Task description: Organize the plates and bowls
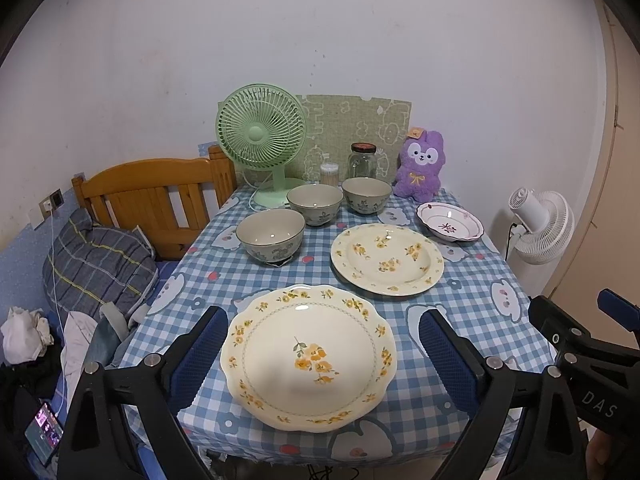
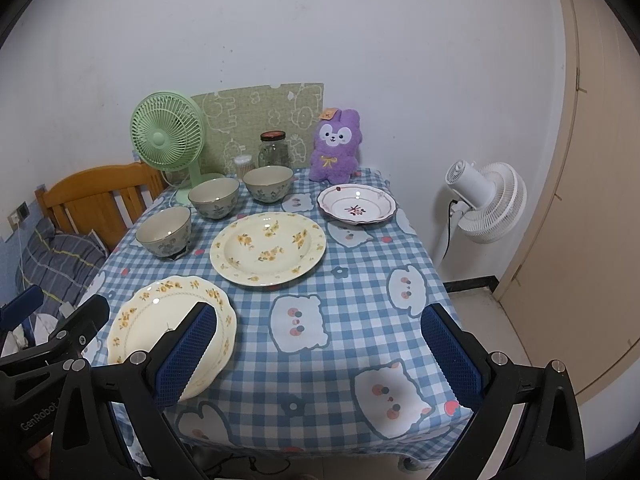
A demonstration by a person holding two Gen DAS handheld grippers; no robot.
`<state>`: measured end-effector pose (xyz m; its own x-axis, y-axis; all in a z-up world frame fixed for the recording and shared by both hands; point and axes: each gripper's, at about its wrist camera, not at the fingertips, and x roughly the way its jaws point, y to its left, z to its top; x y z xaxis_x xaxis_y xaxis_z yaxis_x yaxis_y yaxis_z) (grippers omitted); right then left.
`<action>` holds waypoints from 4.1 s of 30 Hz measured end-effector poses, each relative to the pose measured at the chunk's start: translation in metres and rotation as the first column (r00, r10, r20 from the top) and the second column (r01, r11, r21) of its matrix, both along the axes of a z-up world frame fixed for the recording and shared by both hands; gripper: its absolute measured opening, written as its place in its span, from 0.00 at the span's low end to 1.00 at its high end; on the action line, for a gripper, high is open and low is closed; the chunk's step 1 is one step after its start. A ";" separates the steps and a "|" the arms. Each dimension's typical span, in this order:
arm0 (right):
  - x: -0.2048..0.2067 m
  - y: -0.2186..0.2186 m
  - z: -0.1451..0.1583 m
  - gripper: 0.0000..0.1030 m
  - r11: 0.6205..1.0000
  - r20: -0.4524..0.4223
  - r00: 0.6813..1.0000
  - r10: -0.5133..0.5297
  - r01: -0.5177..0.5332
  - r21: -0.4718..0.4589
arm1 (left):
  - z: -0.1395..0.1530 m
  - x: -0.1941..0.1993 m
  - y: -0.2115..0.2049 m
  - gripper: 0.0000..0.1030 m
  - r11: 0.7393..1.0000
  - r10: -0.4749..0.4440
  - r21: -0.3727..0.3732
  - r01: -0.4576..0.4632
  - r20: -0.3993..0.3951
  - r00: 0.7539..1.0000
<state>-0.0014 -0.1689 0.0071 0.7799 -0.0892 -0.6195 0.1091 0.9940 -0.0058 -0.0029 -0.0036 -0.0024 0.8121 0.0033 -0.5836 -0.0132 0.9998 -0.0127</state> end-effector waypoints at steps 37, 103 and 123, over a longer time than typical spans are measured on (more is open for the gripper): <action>0.062 0.041 -0.010 0.93 0.998 -0.100 0.994 0.034 -0.028 0.057 | -0.007 0.047 0.027 0.87 1.000 0.012 0.018 -0.011 -0.073 0.997; 0.159 0.113 -0.172 0.60 0.996 -0.476 0.878 -0.039 0.073 0.053 | -0.158 0.146 0.097 0.54 0.998 -0.067 -0.024 0.063 -0.457 0.887; 0.144 0.102 -0.136 0.61 0.995 -0.442 0.895 -0.063 0.089 0.038 | -0.127 0.139 0.086 0.52 0.995 -0.101 -0.035 0.095 -0.419 0.902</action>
<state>0.1428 -0.0673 -0.1293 0.4186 -0.0924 -0.9034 0.1833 0.9829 -0.0156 0.1362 0.0822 -0.1292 0.4879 -0.0741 -0.8698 0.0782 0.9961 -0.0409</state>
